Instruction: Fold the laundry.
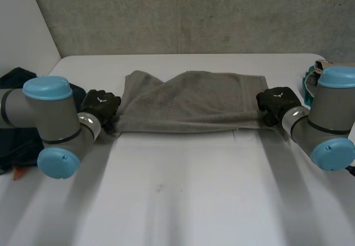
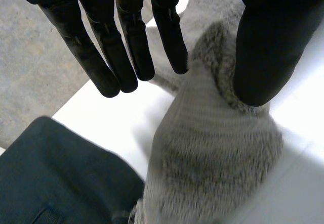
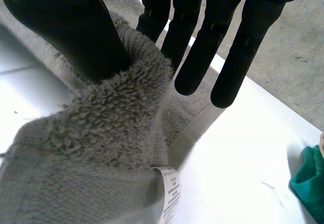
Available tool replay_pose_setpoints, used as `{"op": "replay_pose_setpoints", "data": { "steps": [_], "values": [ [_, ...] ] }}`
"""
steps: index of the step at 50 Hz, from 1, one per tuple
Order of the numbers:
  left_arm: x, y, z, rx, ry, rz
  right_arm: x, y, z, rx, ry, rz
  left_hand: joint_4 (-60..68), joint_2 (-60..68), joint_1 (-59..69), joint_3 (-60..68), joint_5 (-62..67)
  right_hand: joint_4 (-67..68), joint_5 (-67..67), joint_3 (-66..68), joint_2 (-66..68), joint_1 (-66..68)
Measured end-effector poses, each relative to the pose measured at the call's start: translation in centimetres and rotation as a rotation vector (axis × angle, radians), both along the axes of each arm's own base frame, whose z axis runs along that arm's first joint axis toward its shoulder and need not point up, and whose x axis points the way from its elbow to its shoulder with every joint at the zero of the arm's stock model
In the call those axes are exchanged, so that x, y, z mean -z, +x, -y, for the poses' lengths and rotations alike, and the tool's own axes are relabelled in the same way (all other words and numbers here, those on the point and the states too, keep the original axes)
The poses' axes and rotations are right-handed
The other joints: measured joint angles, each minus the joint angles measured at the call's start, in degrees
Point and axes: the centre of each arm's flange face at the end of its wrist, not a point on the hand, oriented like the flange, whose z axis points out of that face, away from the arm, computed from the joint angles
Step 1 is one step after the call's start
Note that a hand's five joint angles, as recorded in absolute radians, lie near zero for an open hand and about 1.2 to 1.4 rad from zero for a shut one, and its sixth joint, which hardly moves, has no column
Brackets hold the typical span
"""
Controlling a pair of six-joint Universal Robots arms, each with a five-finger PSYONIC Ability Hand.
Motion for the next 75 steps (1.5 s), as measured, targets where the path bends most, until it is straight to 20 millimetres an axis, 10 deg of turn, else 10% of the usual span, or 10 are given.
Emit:
{"op": "replay_pose_setpoints", "data": {
  "steps": [14, 18, 26, 40, 55, 75],
  "values": [
    [0.0, 3.1, 0.2, 0.007, 0.148, 0.032, 0.3, -0.9, 0.7, 0.016, -0.005, -0.022, 2.33, 2.13, 2.35, 2.08, 2.47, 0.0, 0.0, 0.0, 0.0, 0.0],
    [-0.1, 3.7, 0.5, 0.017, 0.172, 0.018, 0.4, -0.9, 0.8, 0.015, -0.006, -0.024, 24.59, 24.27, 25.22, 23.79, 24.31, 0.0, 0.0, 0.0, 0.0, 0.0],
    [-0.9, 3.4, 0.4, 0.039, 0.166, -0.003, -0.8, -1.1, 1.4, 0.033, -0.006, -0.005, 26.88, 26.52, 25.21, 25.94, 25.52, -53.93, -53.4, -53.79, -54.0, -51.41],
    [-3.9, 3.1, -0.4, 0.024, 0.13, -0.084, -6.0, -6.7, 0.6, 0.073, 0.108, -0.076, 26.91, 26.52, 25.22, 25.94, 25.52, -46.46, -45.21, -45.88, -45.53, -42.85],
    [-7.5, 3.4, 0.2, -0.007, 0.066, -0.187, -2.2, -9.2, -3.9, -0.036, 0.233, -0.076, 26.92, 26.52, 25.21, 25.94, 25.52, -31.92, -30.66, -31.39, -31.29, -28.74],
    [-9.5, 2.9, 0.4, -0.011, 0.051, -0.23, 0.3, -7.1, -6.4, 0.106, 0.234, 0.118, 26.94, 26.53, 25.21, 25.94, 25.52, -47.2, -47.79, -46.62, -45.16, -43.26]
  ]
}}
